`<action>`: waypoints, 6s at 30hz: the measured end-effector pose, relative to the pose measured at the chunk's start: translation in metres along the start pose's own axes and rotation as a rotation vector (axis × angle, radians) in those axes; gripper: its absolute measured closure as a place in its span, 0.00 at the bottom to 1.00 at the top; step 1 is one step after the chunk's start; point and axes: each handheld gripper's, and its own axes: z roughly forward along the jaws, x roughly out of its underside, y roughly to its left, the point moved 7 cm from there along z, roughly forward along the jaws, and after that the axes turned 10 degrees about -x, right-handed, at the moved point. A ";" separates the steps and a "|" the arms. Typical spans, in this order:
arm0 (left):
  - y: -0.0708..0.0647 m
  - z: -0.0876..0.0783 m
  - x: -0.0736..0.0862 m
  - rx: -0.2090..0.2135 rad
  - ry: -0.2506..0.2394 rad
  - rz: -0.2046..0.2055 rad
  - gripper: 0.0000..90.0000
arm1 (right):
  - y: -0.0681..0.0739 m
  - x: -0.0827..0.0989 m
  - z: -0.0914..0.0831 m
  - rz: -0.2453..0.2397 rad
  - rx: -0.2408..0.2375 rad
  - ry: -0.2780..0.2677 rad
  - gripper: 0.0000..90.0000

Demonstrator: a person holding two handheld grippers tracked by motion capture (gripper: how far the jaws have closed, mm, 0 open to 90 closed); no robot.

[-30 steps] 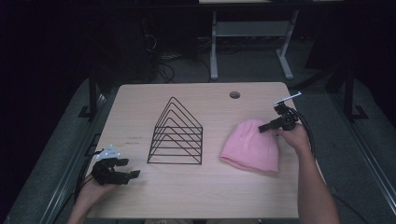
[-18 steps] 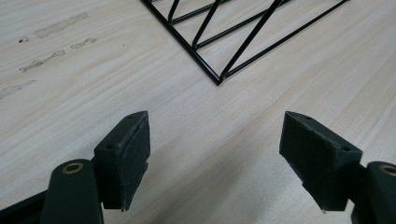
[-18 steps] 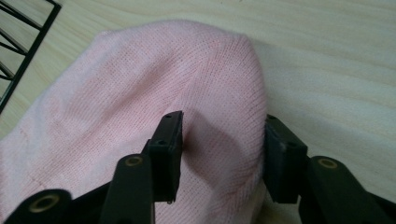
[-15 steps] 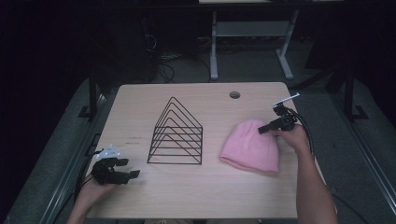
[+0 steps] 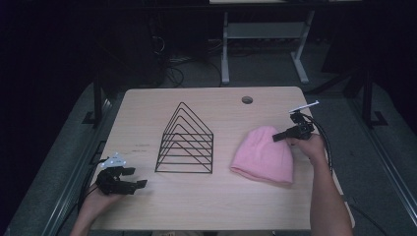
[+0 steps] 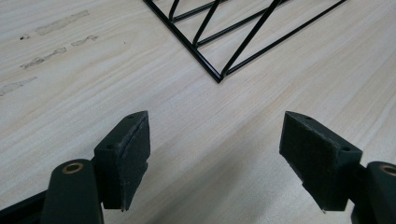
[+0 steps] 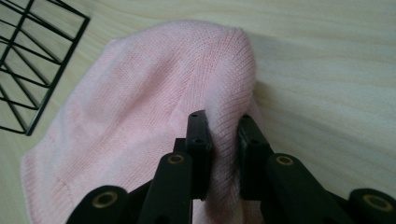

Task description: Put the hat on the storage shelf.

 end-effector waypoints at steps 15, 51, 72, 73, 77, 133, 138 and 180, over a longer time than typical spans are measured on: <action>-0.003 -0.002 -0.001 0.023 0.003 0.010 0.28 | 0.048 -0.014 -0.023 -0.132 -0.061 -0.056 0.88; -0.008 -0.021 -0.035 0.133 -0.003 0.051 0.28 | 0.180 -0.044 -0.099 -0.472 -0.052 -0.116 0.89; -0.013 -0.045 -0.075 0.187 -0.028 0.125 0.27 | 0.248 -0.066 -0.120 -0.609 -0.063 -0.136 0.89; -0.014 -0.046 -0.076 0.190 -0.028 0.128 0.27 | 0.252 -0.067 -0.120 -0.615 -0.067 -0.138 0.88; -0.016 -0.051 -0.085 0.199 -0.037 0.149 0.27 | 0.268 -0.073 -0.121 -0.642 -0.070 -0.143 0.89; -0.040 -0.102 -0.182 0.368 -0.167 0.206 0.32 | 0.430 -0.148 -0.050 -0.880 -0.247 -0.077 0.88; -0.035 -0.104 -0.184 0.358 -0.168 0.188 0.40 | 0.439 -0.149 -0.041 -0.905 -0.266 -0.068 0.88; -0.019 -0.050 -0.178 0.279 -0.039 0.212 0.91 | 0.361 -0.146 -0.003 -0.778 -0.290 -0.067 0.88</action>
